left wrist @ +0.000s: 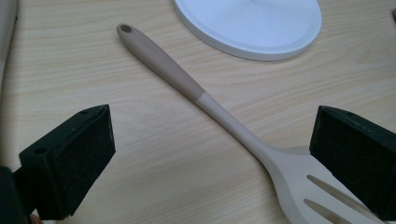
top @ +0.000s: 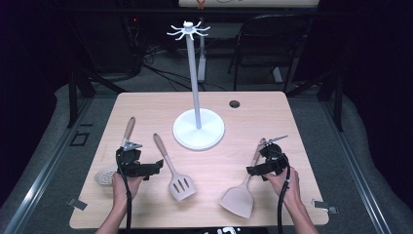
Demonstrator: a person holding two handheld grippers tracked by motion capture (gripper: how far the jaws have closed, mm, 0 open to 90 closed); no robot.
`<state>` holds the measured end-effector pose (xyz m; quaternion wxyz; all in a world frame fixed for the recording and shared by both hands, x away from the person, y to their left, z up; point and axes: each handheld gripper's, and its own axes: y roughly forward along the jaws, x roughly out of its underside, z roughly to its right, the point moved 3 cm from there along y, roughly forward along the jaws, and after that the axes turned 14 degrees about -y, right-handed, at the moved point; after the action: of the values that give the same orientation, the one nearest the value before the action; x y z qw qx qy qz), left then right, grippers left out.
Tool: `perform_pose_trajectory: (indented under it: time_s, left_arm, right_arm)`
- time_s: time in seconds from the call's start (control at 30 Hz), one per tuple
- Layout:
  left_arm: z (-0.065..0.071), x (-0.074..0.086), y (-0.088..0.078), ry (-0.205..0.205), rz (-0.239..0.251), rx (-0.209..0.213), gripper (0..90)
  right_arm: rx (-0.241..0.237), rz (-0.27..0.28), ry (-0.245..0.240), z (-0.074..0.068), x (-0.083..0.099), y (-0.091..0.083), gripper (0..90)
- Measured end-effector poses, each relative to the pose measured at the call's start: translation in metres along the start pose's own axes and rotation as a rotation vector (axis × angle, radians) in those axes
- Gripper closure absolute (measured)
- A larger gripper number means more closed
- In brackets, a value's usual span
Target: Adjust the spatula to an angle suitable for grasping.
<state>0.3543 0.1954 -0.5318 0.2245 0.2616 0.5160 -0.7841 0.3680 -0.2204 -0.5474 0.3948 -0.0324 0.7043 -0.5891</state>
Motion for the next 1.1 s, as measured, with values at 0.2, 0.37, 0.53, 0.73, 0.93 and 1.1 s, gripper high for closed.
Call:
perform_pose_trajectory:
  time_s: [0.2,0.37,0.53,0.73,0.93,1.1]
  left_arm:
    - [-0.002,0.0,0.003,-0.012,-0.017,0.023,0.0]
    - [-0.003,-0.001,0.007,-0.01,-0.036,0.028,0.1]
    - [-0.004,0.0,0.01,-0.008,-0.045,0.024,0.1]
    - [-0.001,0.001,0.015,0.0,-0.05,0.017,0.1]
    - [0.0,0.003,0.021,0.01,-0.06,0.003,0.2]
    - [0.002,0.002,0.023,0.016,-0.057,-0.006,0.3]
  right_arm:
    - [-0.011,-0.01,0.019,0.01,0.004,-0.002,8.1]
    - [-0.008,-0.031,0.047,0.015,0.006,0.0,9.3]
    - [0.017,-0.069,0.048,0.021,0.006,0.002,13.6]
    - [0.024,-0.092,0.078,0.023,0.007,0.009,18.9]
    - [-0.016,-0.093,0.107,0.017,0.005,0.016,26.6]
    - [-0.021,-0.117,0.105,0.014,-0.003,0.023,36.0]
